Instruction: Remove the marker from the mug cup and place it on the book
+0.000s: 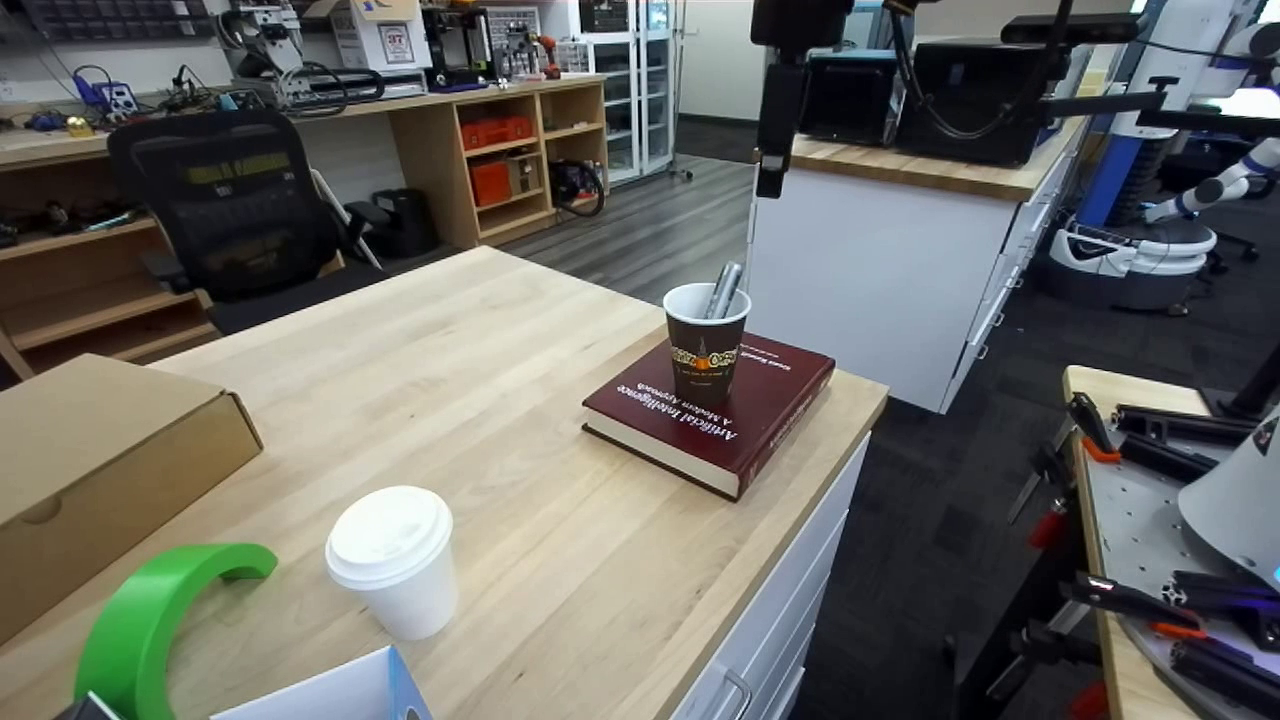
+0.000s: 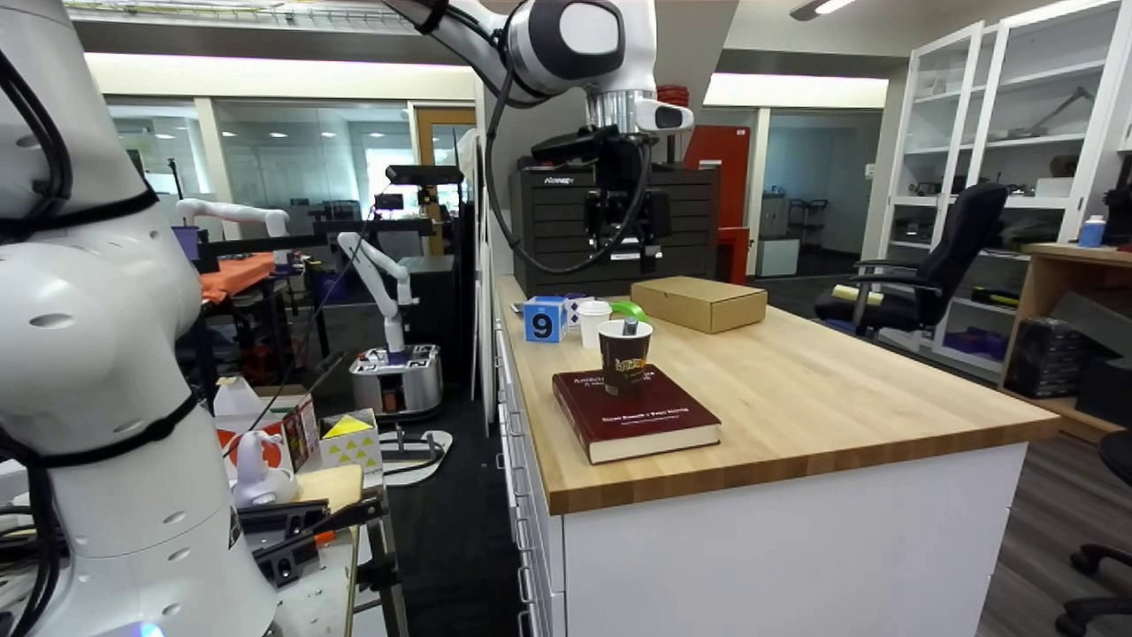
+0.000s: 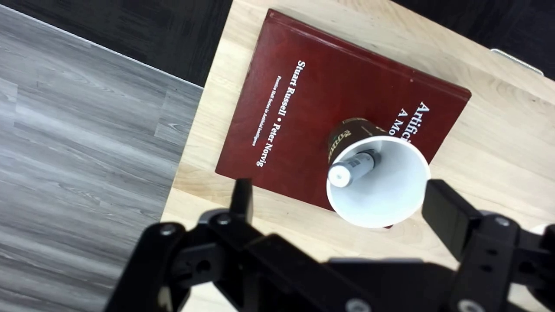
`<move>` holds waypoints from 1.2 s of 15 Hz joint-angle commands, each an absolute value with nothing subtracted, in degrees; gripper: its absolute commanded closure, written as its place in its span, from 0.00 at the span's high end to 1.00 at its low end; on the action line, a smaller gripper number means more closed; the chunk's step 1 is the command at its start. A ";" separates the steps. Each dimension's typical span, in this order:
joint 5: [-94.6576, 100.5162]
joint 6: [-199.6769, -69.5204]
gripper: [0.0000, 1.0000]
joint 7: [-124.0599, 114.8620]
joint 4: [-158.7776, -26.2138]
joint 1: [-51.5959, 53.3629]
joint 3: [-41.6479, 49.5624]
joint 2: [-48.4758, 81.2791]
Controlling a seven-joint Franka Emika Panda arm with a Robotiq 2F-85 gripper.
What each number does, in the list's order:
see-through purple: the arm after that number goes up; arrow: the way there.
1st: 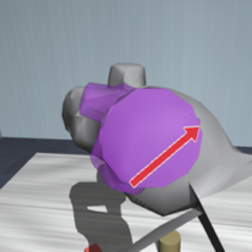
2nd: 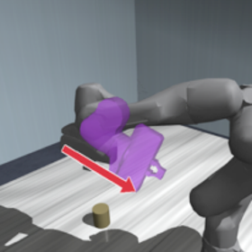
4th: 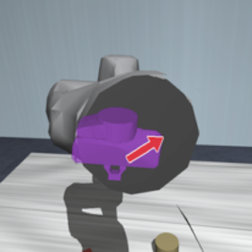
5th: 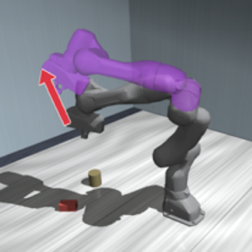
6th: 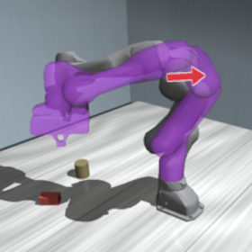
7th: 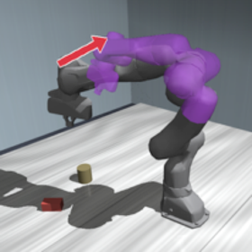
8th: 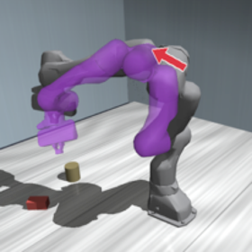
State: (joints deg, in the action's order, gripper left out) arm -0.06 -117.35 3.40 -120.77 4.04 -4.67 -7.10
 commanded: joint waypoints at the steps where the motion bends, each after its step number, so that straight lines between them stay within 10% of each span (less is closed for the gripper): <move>1: -1.39 -121.69 1.00 5.10 -121.53 4.40 -4.40 -5.37; 18: -6.55 -126.43 1.00 9.92 -122.76 4.20 -4.60 0.68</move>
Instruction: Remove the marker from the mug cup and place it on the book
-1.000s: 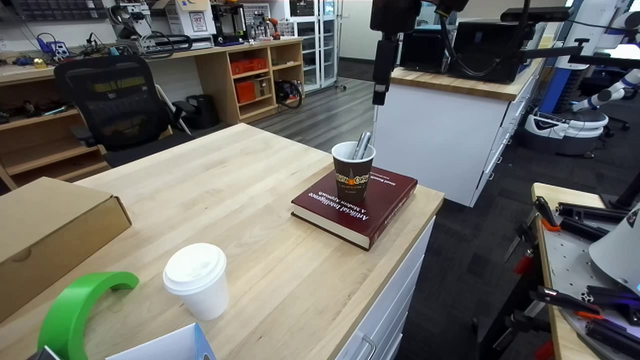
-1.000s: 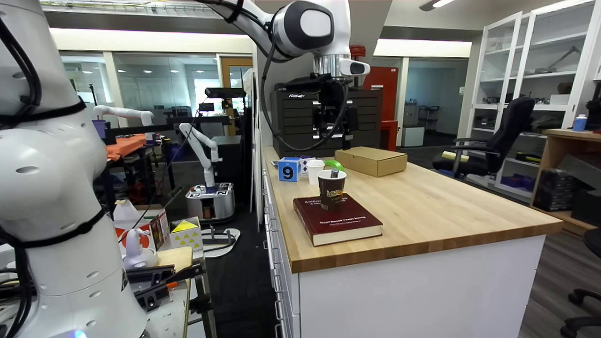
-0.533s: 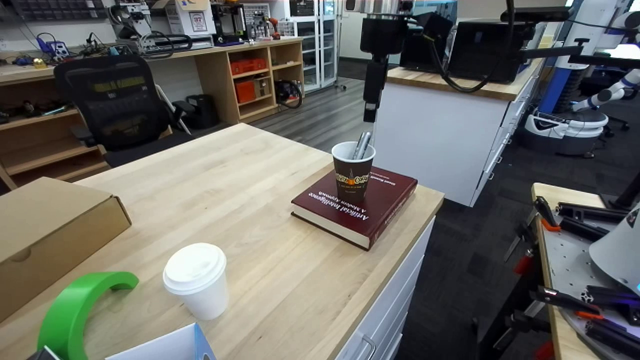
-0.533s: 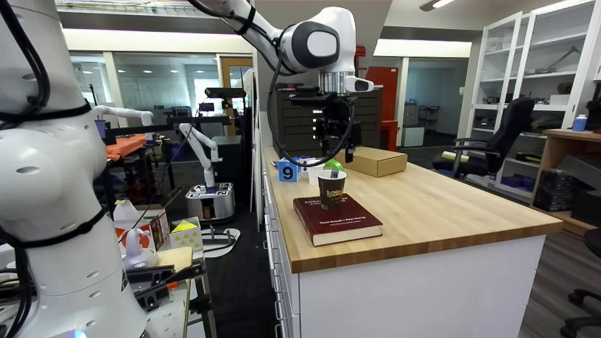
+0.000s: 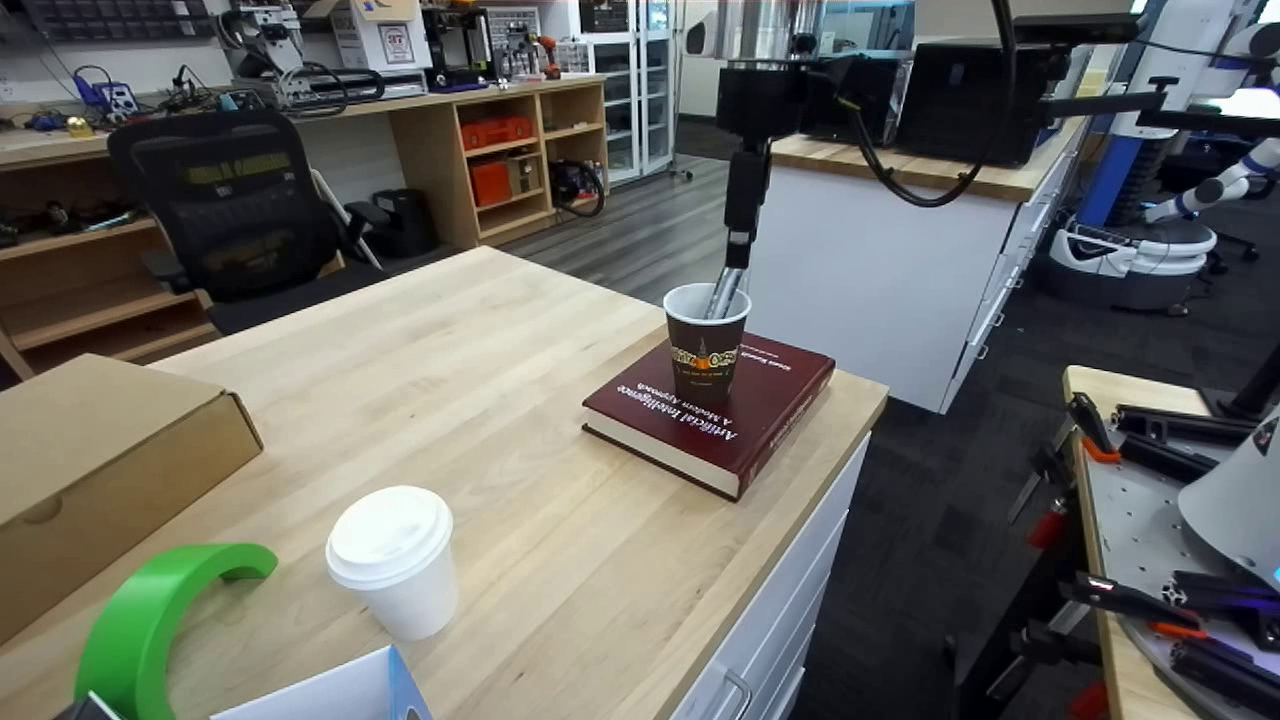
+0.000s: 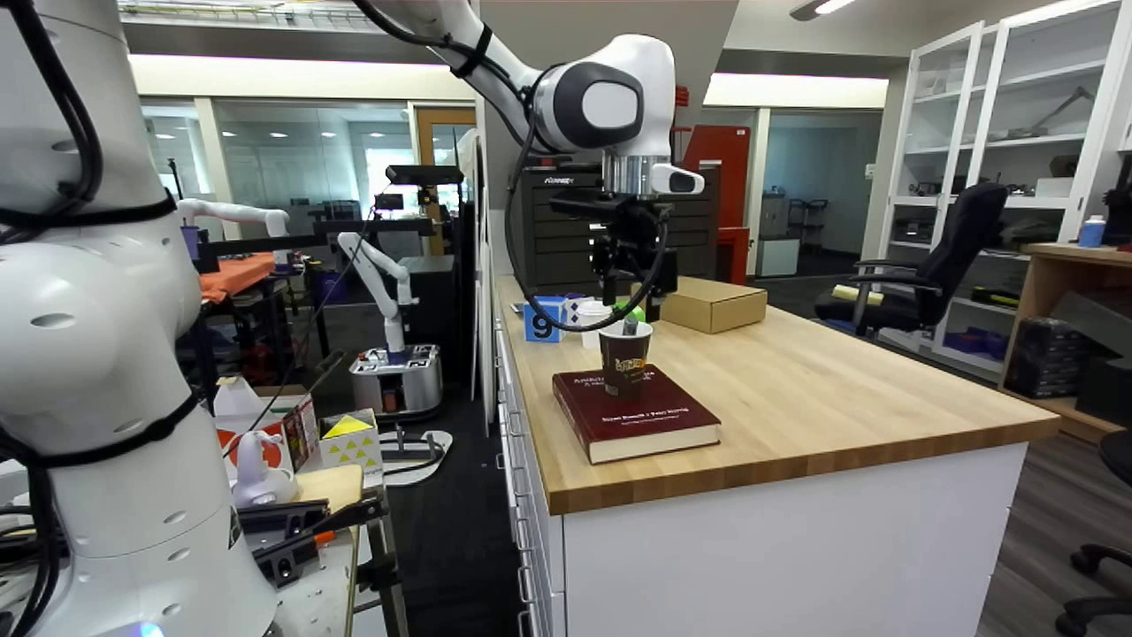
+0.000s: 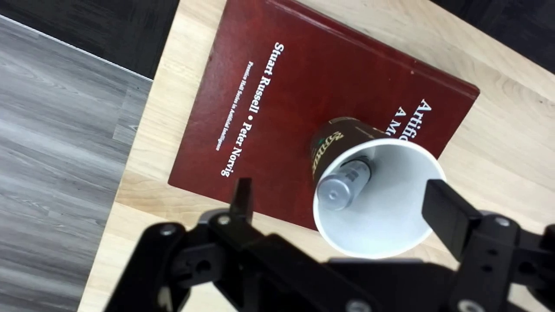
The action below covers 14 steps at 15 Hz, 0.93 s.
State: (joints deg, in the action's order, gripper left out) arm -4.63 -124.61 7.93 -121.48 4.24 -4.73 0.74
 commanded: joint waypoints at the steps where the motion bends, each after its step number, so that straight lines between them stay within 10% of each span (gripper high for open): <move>1: -6.99 -126.34 1.00 10.23 -122.81 4.19 -4.61 0.90; 14: -6.77 -128.14 1.00 12.55 -122.22 4.41 -5.20 3.18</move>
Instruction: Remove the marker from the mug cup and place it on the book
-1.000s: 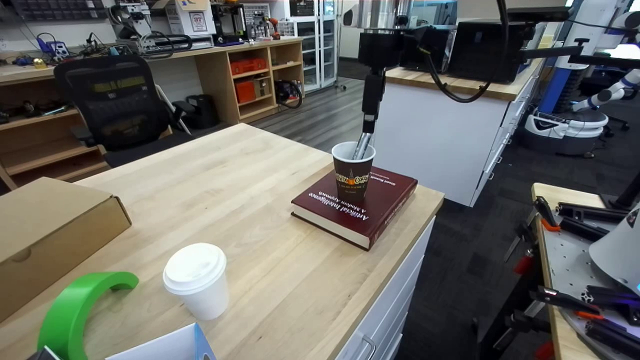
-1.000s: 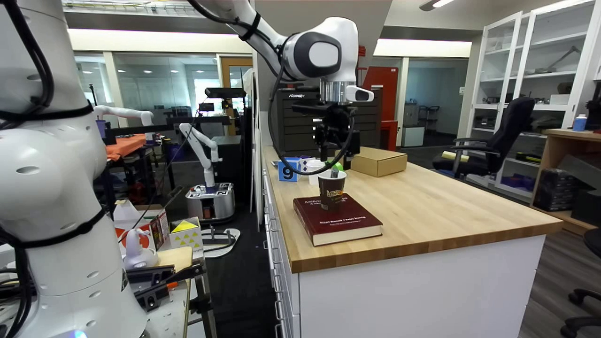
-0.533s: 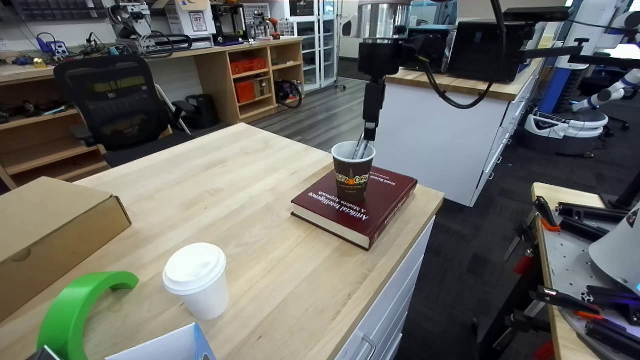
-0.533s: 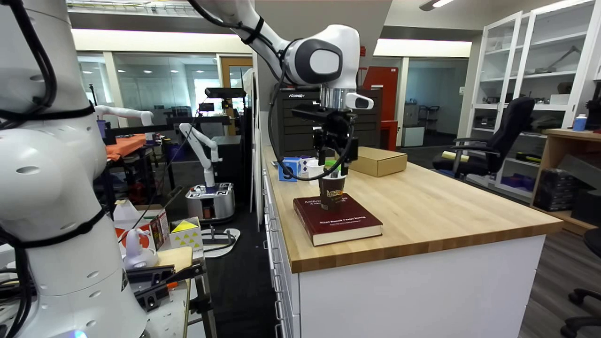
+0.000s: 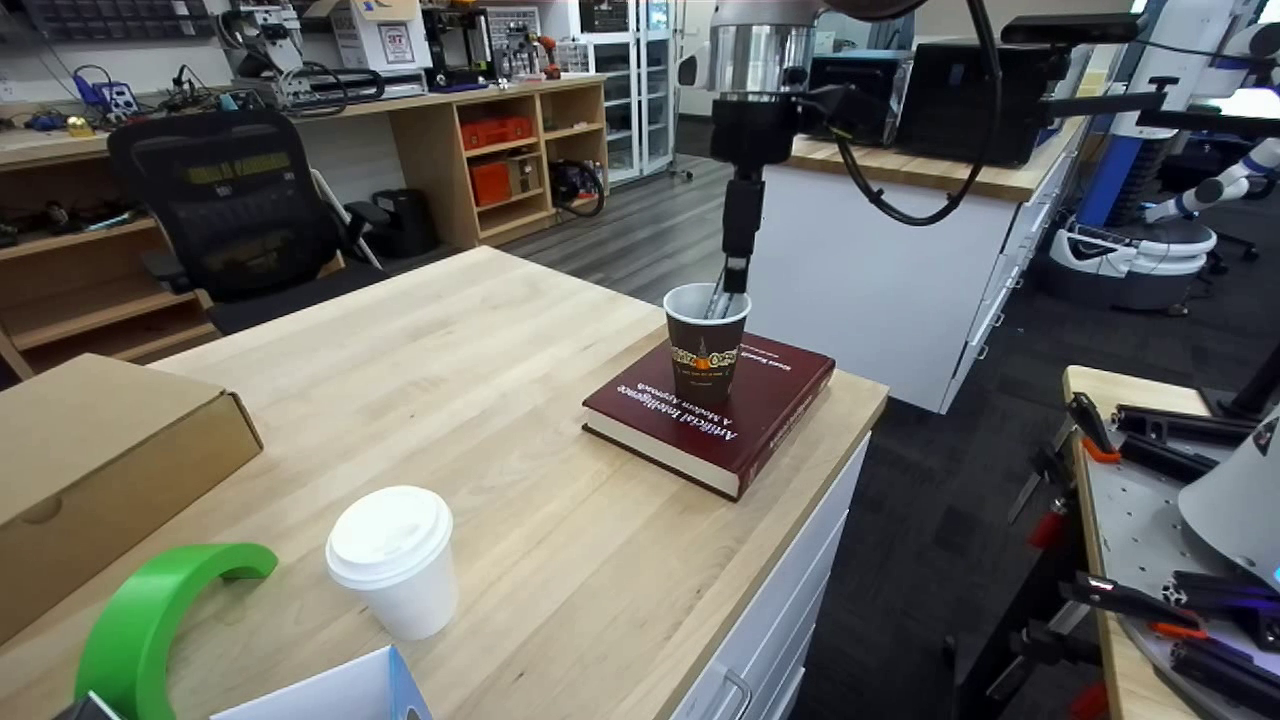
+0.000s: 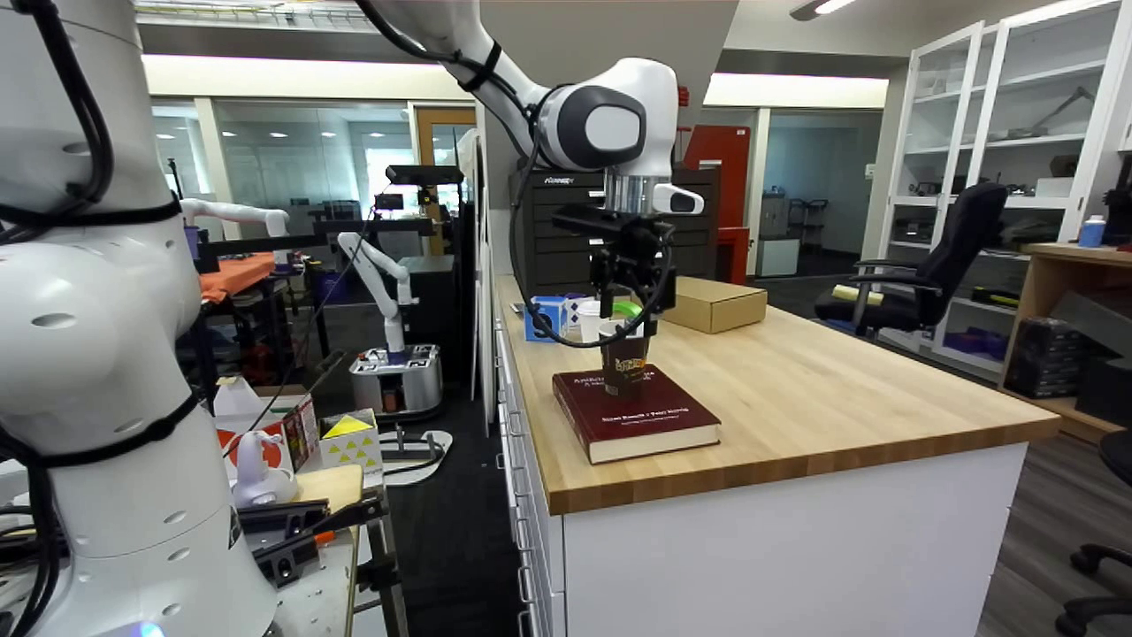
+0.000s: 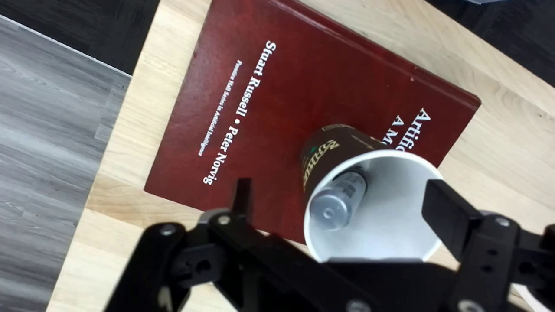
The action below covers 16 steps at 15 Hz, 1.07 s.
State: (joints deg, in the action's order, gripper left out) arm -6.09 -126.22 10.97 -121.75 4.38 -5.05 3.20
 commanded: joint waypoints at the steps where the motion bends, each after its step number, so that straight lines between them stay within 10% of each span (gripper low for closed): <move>1: -6.81 -128.14 1.00 12.60 -122.21 4.41 -5.23 3.26; 3: -6.77 -127.95 1.00 12.61 -122.28 4.43 -5.29 3.31; 4: -6.82 -128.20 0.75 12.62 -122.41 4.42 -5.32 3.33; 16: -6.40 -130.95 0.03 14.06 -122.74 4.51 -5.59 3.12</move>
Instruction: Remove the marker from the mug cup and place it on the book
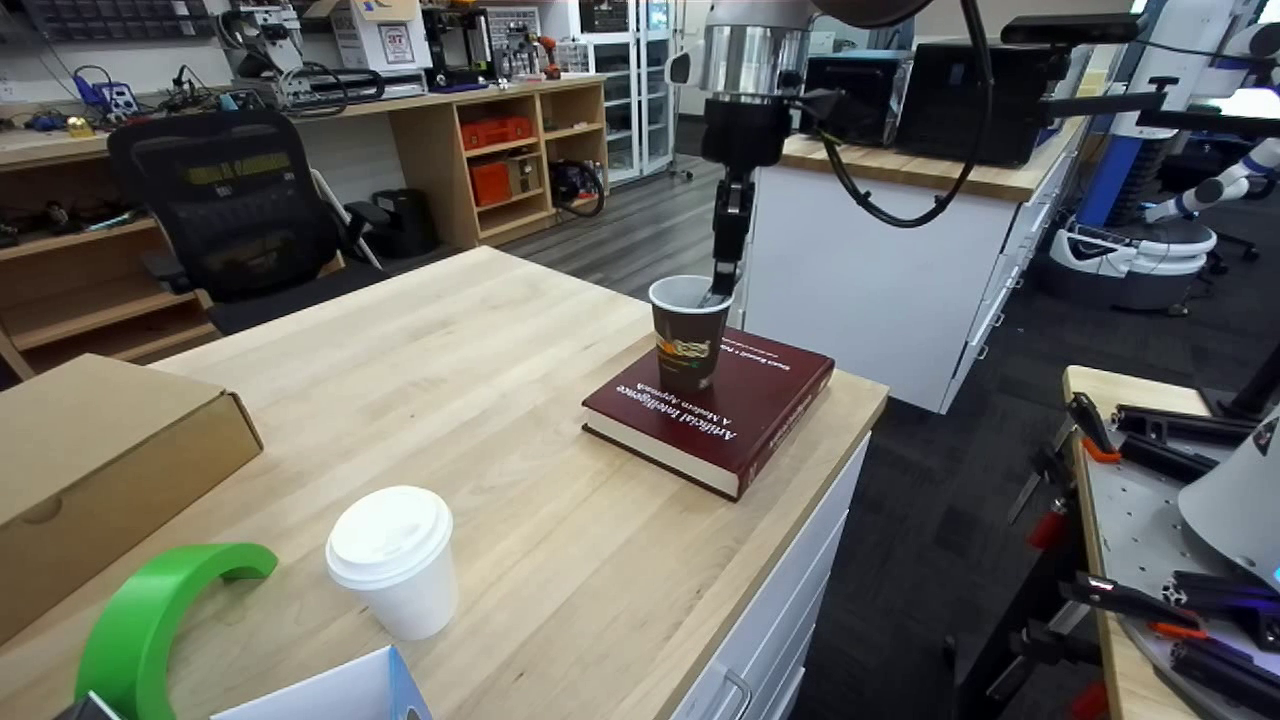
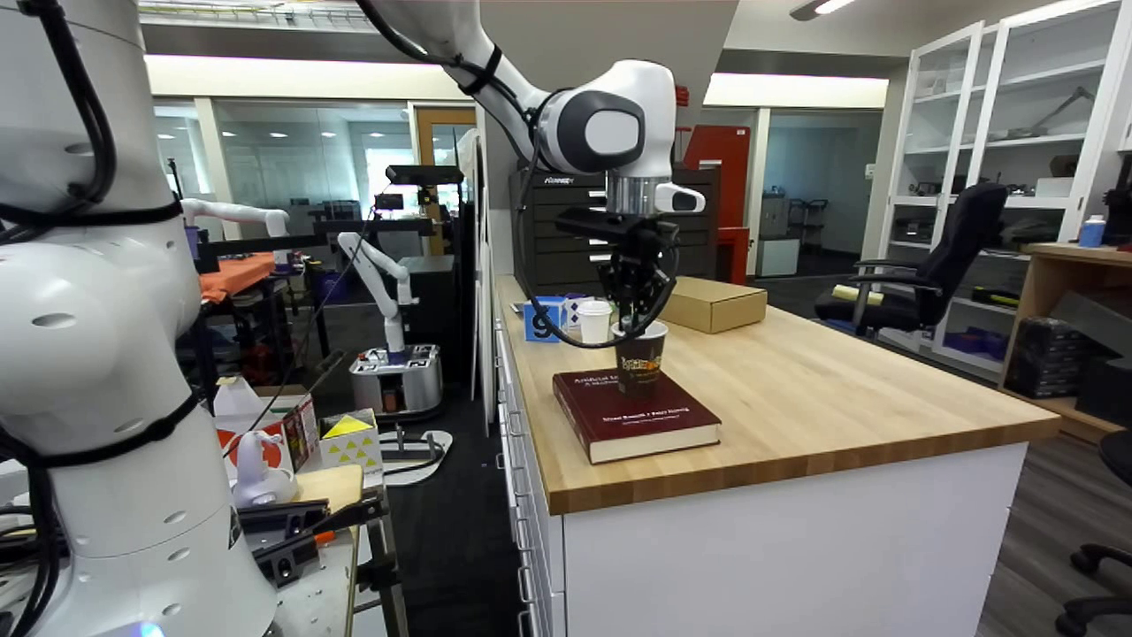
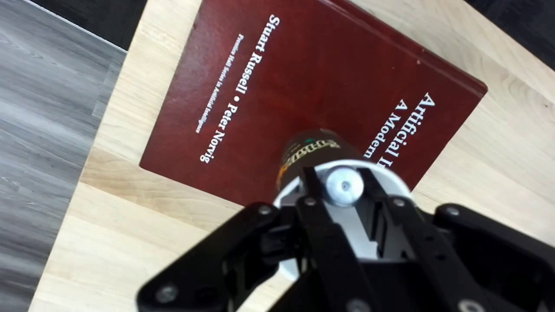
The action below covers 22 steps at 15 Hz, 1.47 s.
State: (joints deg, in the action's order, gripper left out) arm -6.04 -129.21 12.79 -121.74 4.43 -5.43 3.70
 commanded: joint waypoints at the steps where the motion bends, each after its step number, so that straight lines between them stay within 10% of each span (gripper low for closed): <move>1: -6.24 -130.71 0.04 13.80 -122.77 4.55 -5.62 2.91; 22: 2.43 -124.51 0.06 12.18 -122.89 5.93 -6.06 -11.84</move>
State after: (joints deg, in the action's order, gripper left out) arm -0.33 -125.06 14.42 -121.72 6.45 -6.55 -8.56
